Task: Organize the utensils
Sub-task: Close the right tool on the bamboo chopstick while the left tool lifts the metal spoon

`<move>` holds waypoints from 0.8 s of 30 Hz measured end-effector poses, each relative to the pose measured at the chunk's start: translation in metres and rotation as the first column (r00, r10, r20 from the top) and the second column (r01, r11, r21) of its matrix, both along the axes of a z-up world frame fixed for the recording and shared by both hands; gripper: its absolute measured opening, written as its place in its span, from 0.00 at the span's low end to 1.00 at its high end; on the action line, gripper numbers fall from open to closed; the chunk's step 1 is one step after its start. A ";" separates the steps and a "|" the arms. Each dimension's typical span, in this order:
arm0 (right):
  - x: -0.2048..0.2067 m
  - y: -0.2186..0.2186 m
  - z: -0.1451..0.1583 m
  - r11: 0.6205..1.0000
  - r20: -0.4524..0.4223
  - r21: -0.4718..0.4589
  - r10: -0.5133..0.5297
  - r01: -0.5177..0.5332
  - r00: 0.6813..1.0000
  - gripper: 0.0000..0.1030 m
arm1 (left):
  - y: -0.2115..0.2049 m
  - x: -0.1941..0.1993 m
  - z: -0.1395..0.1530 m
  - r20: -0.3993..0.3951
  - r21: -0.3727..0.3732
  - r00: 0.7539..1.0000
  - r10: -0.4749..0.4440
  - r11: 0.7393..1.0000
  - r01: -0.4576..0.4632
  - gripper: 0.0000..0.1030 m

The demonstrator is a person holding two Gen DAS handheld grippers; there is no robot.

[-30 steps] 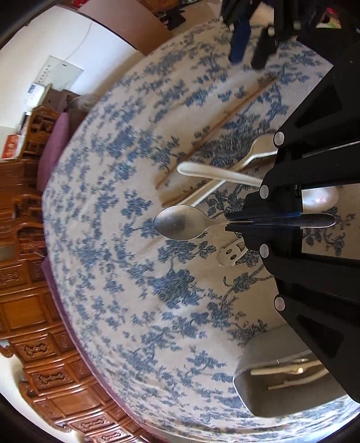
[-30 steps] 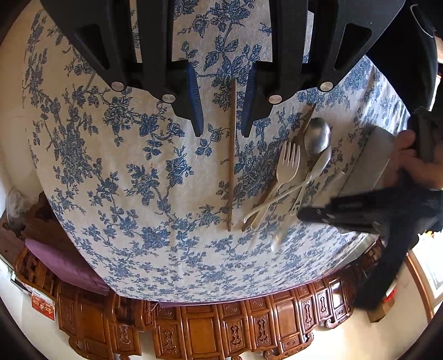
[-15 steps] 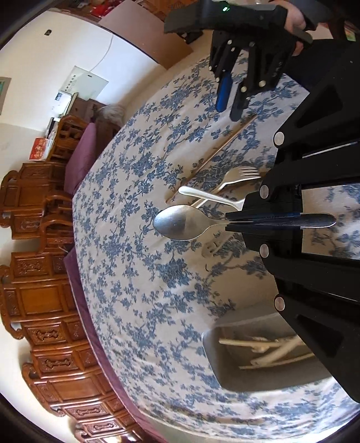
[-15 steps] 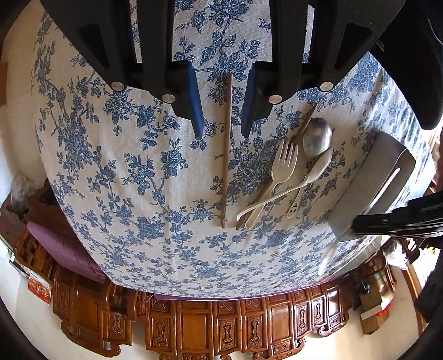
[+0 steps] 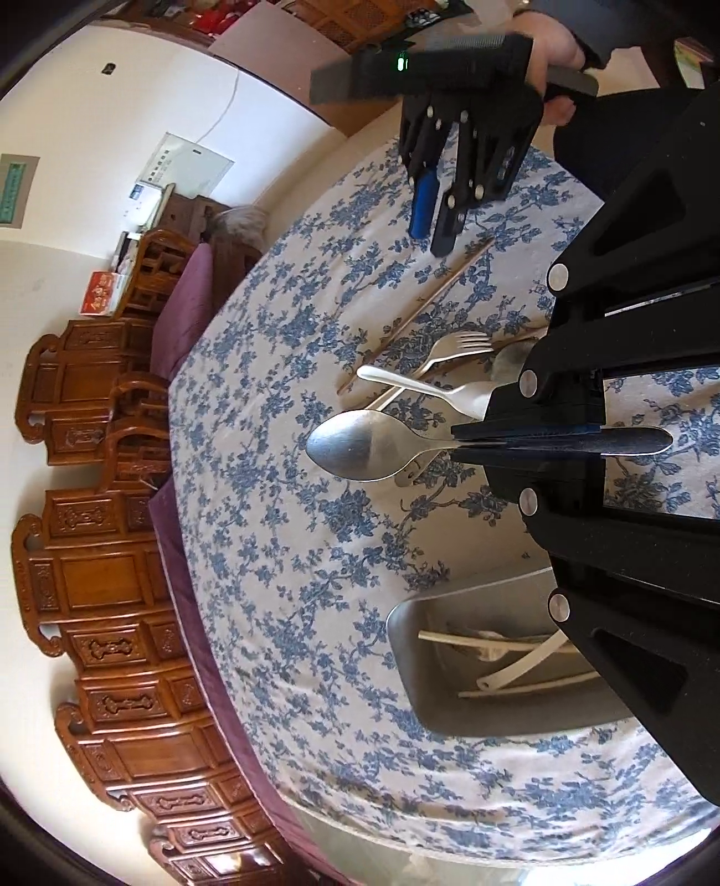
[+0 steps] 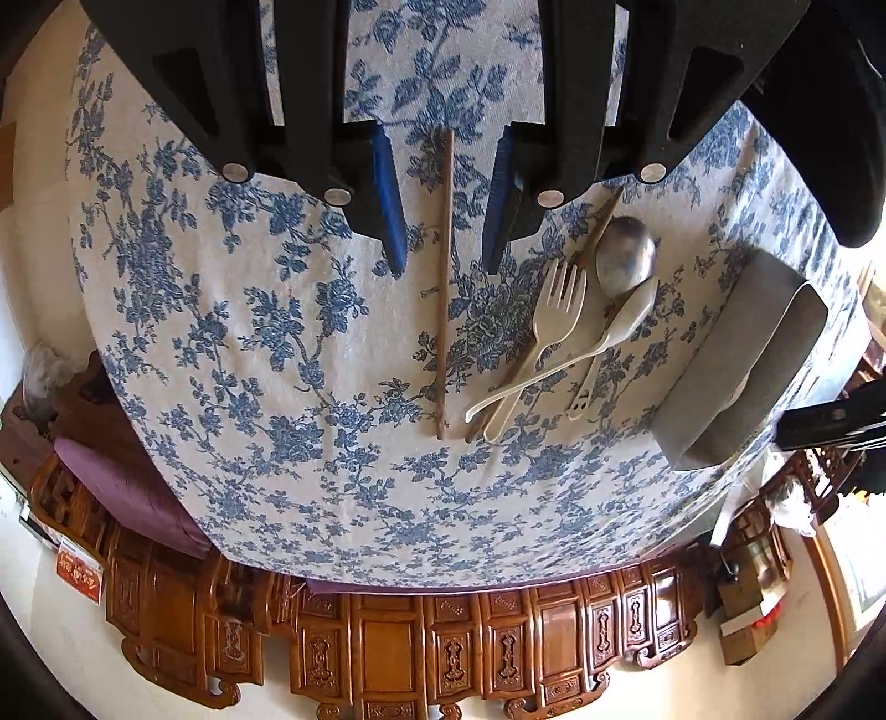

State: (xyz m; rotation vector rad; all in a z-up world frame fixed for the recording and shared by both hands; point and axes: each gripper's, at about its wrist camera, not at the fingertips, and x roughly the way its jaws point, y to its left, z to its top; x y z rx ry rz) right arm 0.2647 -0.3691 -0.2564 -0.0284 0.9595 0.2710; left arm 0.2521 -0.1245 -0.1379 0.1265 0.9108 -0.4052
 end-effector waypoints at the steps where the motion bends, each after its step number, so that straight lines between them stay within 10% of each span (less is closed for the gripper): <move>1: 0.002 0.002 -0.003 1.000 -0.008 0.000 0.000 0.000 1.000 0.29 | 0.002 -0.002 0.002 0.002 -0.006 1.000 0.002 1.000 -0.002 0.02; 24: 0.026 0.014 -0.027 0.990 -0.103 -0.143 -0.029 0.014 0.994 0.05 | 0.080 -0.026 0.030 0.045 -0.027 0.993 0.106 0.994 -0.105 0.02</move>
